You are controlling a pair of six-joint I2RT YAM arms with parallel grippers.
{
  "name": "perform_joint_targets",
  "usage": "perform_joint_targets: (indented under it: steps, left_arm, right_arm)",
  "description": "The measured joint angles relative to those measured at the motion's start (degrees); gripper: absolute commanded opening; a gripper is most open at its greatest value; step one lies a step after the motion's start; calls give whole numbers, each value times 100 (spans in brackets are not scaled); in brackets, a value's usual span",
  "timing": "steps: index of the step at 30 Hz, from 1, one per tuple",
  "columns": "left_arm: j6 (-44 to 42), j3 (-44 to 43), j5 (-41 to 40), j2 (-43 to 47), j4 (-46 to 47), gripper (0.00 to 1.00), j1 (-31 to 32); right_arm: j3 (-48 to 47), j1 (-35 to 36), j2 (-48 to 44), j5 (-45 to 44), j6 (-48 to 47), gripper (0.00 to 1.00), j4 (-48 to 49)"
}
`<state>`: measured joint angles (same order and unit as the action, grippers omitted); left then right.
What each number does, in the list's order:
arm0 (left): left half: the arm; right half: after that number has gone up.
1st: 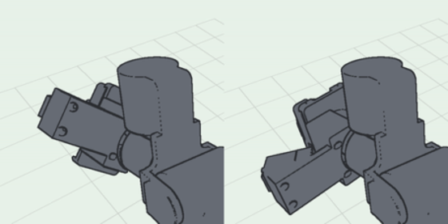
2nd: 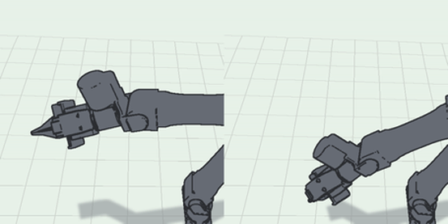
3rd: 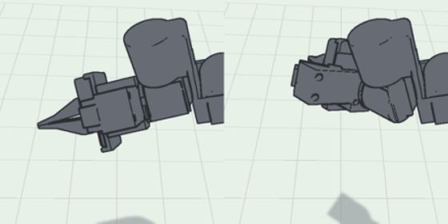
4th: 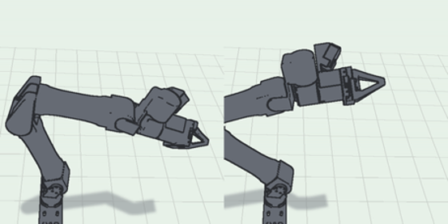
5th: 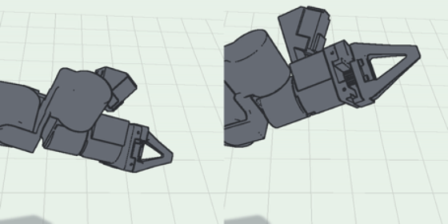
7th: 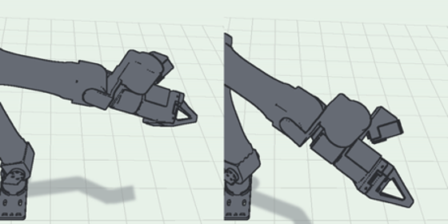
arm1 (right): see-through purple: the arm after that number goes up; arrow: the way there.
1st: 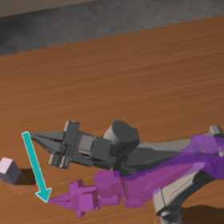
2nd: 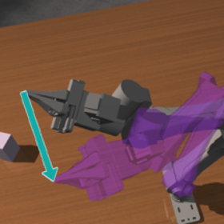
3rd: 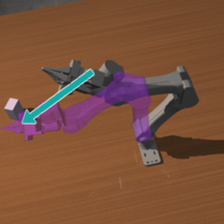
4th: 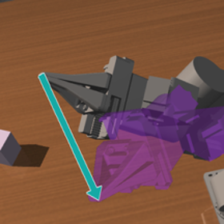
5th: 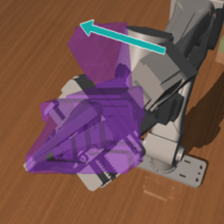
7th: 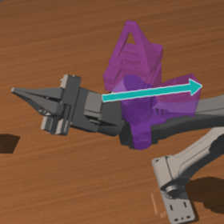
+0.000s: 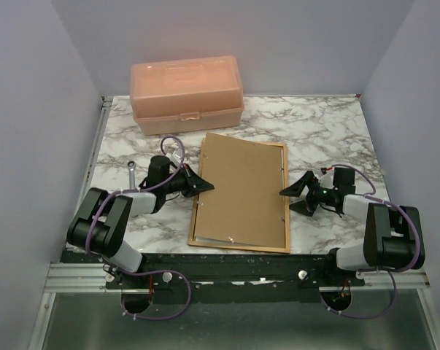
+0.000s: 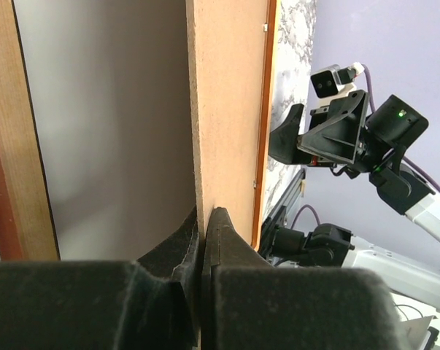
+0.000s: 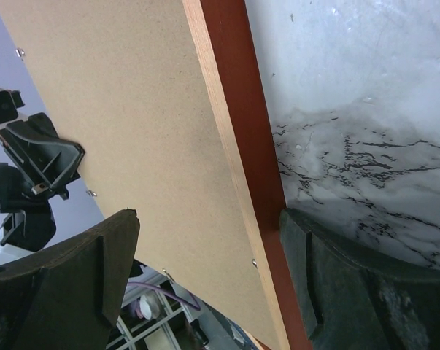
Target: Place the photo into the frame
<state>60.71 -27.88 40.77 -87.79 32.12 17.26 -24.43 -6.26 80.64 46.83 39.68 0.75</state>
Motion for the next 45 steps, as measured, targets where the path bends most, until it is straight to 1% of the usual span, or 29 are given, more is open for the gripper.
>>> perform_joint_targets:
  steps: [5, 14, 17, 20, 23, 27, 30, 37, 41, 45]
  left_arm:
    - [-278, -236, 0, -98, -319, 0, 2]
    - [-754, -669, -28, -157, -1040, 0, 31]
    - [-772, -688, -31, -127, -1088, 0, 37]
    - [-627, -636, 39, 0, -920, 0, 50]
    - [-352, -531, 149, 234, -656, 0, 87]
    - [-146, -420, 181, 610, -649, 0, 138]
    - [-151, -407, 168, 1040, -946, 0, 133]
    - [-531, -435, 20, 2319, -2022, 0, -46]
    - [-599, -501, 26, 2693, -2374, 0, -155]
    - [-516, -538, 118, 2905, -2468, 0, -262]
  right_arm:
    - [-35, -22, 46, 17, -2, 87, 7]
    - [-142, -22, 81, 17, -35, 93, -90]
    - [-155, -20, 76, 20, -35, 95, -109]
    - [-170, -9, 48, 17, -52, 96, -149]
    - [-188, 17, -4, 15, -87, 97, -243]
    - [-243, 61, -85, -59, -195, 100, -442]
    - [-271, 81, -184, -157, -273, 100, -612]
    - [-431, 85, -601, -304, -407, 100, -1121]
    - [-667, 85, -1003, -177, -415, 100, -1287]
    - [-951, 85, -1379, 101, -380, 100, -1327]
